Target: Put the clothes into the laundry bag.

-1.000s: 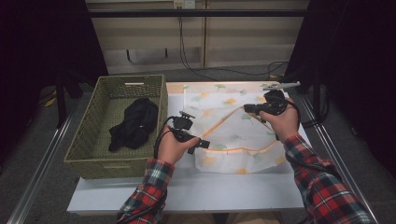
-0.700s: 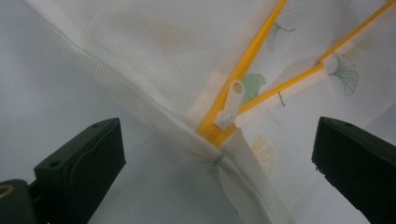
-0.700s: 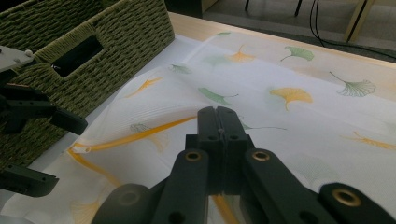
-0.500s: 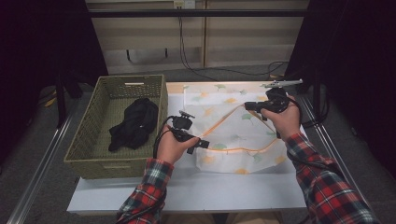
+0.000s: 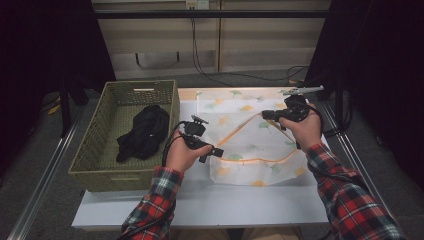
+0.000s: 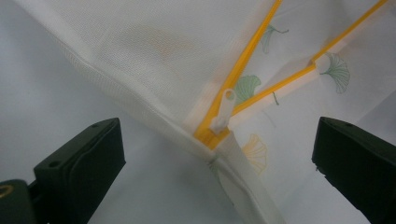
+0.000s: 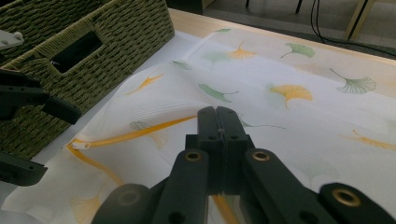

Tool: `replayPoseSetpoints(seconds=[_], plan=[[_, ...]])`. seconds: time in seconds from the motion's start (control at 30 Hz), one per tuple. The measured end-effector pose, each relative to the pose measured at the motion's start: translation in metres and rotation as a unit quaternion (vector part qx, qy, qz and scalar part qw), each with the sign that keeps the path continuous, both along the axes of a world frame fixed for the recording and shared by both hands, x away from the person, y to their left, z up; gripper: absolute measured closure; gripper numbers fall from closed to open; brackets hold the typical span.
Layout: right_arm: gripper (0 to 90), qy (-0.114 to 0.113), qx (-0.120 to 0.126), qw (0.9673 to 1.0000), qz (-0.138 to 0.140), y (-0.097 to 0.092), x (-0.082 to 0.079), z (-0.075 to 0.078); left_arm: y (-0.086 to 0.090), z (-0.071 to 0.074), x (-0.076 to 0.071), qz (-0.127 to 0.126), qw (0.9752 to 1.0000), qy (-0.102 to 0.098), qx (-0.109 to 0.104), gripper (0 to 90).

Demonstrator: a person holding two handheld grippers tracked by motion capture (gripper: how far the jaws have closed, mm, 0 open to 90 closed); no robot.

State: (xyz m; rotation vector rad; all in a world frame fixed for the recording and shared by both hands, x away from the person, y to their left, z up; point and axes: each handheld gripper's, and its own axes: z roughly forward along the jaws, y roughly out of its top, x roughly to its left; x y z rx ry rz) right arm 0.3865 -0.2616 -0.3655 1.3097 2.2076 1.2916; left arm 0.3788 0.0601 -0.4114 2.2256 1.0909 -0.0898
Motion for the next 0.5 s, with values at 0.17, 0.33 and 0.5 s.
replayPoseSetpoints(seconds=[0.17, 0.33, 0.5], plan=[[90.0, 0.001, -0.003, 1.0, 0.001, 0.001, 0.001, -0.001, 0.002, 0.008, 0.004, -0.002, 1.0, 0.001, -0.002, 2.0], [90.0, 0.002, -0.003, 1.0, 0.002, 0.001, 0.001, -0.001, 0.006, 0.015, 0.009, 0.0, 1.0, -0.007, 0.005, 1.8], [90.0, 0.004, -0.003, 1.0, 0.002, 0.001, 0.001, -0.002, 0.009, 0.022, 0.014, 0.004, 1.0, -0.007, 0.004, 2.2]])
